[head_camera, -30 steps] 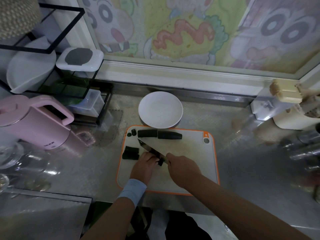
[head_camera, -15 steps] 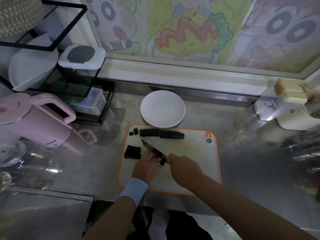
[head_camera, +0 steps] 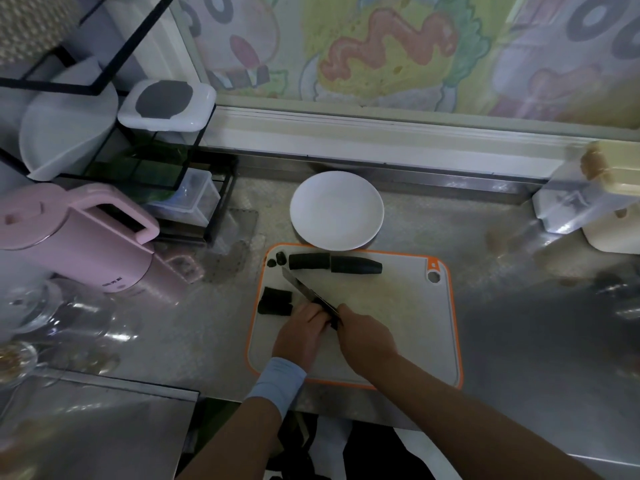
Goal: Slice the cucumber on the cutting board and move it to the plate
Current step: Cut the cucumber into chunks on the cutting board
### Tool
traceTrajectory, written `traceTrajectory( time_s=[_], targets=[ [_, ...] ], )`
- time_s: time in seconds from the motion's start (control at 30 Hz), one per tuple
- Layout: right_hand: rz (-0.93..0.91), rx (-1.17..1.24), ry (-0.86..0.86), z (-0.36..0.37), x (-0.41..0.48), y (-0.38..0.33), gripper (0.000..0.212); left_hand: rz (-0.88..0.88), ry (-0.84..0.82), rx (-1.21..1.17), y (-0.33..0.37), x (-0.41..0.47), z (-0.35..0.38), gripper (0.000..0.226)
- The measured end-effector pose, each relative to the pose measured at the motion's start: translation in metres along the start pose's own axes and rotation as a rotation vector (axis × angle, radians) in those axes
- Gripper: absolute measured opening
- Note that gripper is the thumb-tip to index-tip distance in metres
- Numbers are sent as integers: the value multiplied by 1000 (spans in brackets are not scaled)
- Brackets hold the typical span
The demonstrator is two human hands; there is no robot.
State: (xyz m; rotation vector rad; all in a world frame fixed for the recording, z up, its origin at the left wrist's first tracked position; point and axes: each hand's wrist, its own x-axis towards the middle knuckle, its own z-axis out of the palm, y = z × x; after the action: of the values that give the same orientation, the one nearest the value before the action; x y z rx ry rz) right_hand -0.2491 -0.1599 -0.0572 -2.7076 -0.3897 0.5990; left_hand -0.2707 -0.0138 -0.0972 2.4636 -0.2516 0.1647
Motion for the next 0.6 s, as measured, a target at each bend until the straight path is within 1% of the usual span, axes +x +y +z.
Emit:
traceTrajectory(
  time_s=[0.13,0.23,0.3,0.37,0.43,0.53,0.6],
  targets=[
    [-5,56,-14,-6,9,-3,21,23,-31,16,2,5,-4,30],
    [31,117,-19,-17,8,3,17,141,-70,104,-2,11,-7,17],
    [88,159,-34,-27,9,7,18,198,-106,156,-4,16,-8,25],
    [141,188,-53,-37,12,10,25,261,-139,212,-5,25,-9,26],
    [168,194,-56,-45,15,13,29,291,-225,261,-5,37,-11,25],
    [191,219,2,-53,18,18,37,311,-431,385,-4,50,-14,27],
    [189,239,37,-57,19,20,41,310,-496,442,-4,54,-16,34]
  ],
)
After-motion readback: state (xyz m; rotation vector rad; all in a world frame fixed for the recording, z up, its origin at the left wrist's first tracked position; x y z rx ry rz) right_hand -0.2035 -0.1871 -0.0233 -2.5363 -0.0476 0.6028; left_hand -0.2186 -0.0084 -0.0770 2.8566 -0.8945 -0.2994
